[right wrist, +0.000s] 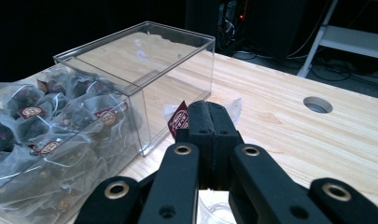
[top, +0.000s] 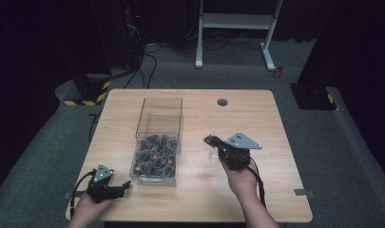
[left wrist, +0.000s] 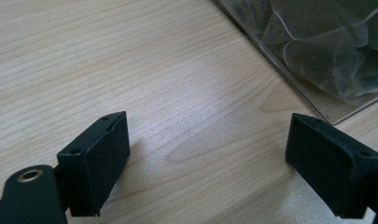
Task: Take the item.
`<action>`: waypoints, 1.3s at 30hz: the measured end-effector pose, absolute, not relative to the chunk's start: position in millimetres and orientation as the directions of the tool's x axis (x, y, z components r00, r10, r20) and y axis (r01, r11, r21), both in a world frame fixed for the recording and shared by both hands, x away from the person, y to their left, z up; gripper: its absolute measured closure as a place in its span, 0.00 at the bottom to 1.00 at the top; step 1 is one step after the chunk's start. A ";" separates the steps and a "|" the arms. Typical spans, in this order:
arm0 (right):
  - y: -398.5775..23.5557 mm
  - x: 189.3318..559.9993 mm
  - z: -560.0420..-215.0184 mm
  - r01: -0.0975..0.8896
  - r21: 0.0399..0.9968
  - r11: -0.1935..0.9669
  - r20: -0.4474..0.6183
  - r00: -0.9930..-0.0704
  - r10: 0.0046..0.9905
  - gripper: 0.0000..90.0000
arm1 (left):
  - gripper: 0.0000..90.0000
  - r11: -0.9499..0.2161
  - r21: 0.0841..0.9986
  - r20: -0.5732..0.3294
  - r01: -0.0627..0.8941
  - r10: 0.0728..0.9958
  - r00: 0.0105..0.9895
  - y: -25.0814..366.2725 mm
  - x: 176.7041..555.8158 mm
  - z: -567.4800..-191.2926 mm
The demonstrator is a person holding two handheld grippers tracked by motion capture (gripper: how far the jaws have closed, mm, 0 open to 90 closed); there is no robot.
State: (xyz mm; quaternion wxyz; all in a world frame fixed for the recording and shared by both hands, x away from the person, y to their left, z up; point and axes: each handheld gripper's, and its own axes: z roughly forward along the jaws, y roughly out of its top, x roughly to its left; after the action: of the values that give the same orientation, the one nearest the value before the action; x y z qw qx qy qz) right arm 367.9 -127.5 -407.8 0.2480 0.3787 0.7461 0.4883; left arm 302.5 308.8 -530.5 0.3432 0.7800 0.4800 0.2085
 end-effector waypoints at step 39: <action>-144.2 382.8 -430.4 0.392 0.882 0.261 -0.014 -0.531 0.847 1.00 | 0.16 -0.304 0.736 -0.004 0.606 0.892 0.452 308.8 302.5 -530.5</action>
State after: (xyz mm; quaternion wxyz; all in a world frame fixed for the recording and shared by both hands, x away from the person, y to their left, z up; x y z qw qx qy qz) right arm 382.8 -144.2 -430.4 0.2542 0.4119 0.7523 0.4470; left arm 302.5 308.8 -530.5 0.3433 0.7800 0.4799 0.2084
